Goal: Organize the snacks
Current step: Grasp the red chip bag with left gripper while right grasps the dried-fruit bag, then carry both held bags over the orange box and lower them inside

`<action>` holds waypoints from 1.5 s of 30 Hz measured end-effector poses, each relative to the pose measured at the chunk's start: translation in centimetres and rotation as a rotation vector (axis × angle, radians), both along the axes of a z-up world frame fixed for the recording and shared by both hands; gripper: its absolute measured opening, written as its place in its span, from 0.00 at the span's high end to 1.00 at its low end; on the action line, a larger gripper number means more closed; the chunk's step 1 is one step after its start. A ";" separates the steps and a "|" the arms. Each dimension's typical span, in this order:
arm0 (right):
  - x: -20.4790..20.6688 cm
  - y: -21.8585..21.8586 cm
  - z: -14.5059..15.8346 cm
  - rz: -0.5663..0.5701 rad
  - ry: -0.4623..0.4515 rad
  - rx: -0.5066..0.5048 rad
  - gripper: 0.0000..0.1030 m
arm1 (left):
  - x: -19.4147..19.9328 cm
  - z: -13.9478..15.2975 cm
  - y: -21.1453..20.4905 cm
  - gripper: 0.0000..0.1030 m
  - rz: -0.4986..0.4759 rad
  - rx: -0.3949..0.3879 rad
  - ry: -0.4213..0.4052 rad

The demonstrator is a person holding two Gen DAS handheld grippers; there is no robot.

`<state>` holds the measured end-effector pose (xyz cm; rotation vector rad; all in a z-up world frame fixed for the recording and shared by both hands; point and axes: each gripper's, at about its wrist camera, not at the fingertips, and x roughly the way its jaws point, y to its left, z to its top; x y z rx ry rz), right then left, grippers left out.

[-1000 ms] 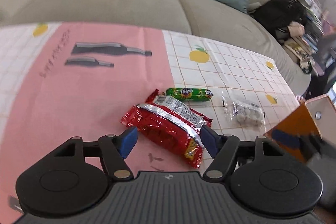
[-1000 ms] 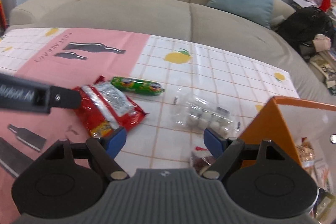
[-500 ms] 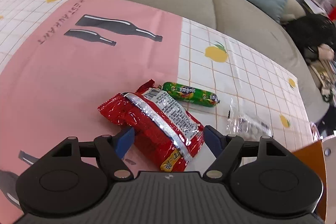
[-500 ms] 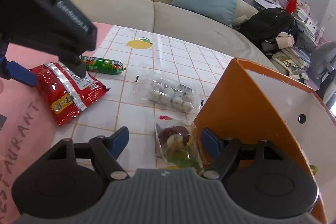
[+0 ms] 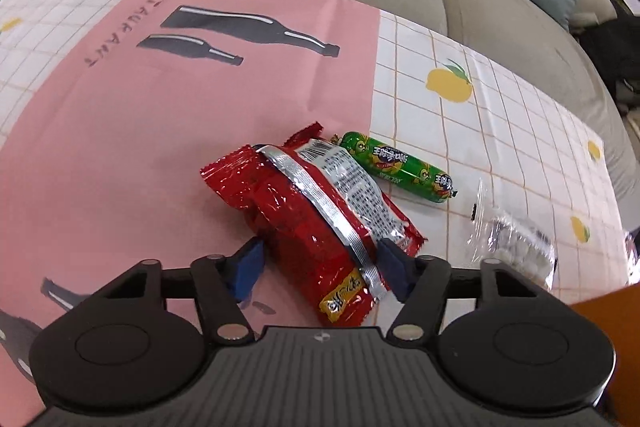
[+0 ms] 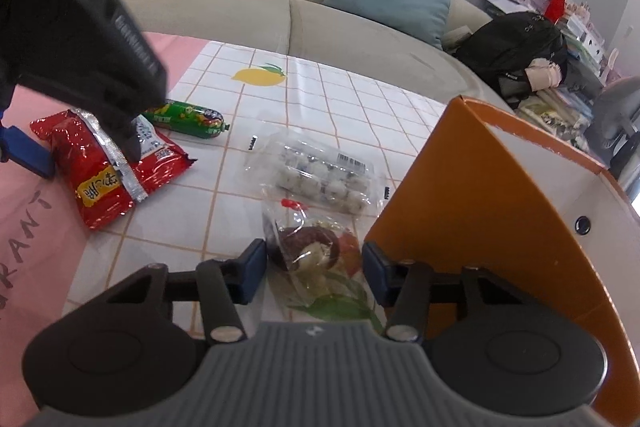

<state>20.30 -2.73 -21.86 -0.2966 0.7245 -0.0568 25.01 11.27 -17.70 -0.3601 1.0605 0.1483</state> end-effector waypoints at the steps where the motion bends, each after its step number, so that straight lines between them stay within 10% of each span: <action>1: 0.0 0.0 0.0 0.004 0.001 0.001 0.52 | 0.0 0.0 0.0 0.34 -0.014 0.001 0.001; 18: -0.8 1.1 0.7 0.155 0.035 0.157 0.59 | -3.0 0.6 3.1 0.53 -0.212 0.108 0.117; 27: 2.3 2.7 1.0 0.160 -0.006 0.111 0.57 | -2.0 1.8 4.4 0.14 -0.087 -0.022 -0.003; 34: 3.4 1.9 1.1 0.224 -0.003 0.115 0.39 | 0.7 0.9 3.0 0.13 -0.022 -0.040 -0.006; 45: 4.3 0.6 0.5 0.203 0.031 0.282 0.39 | 3.2 -0.4 0.3 0.10 -0.048 0.108 0.072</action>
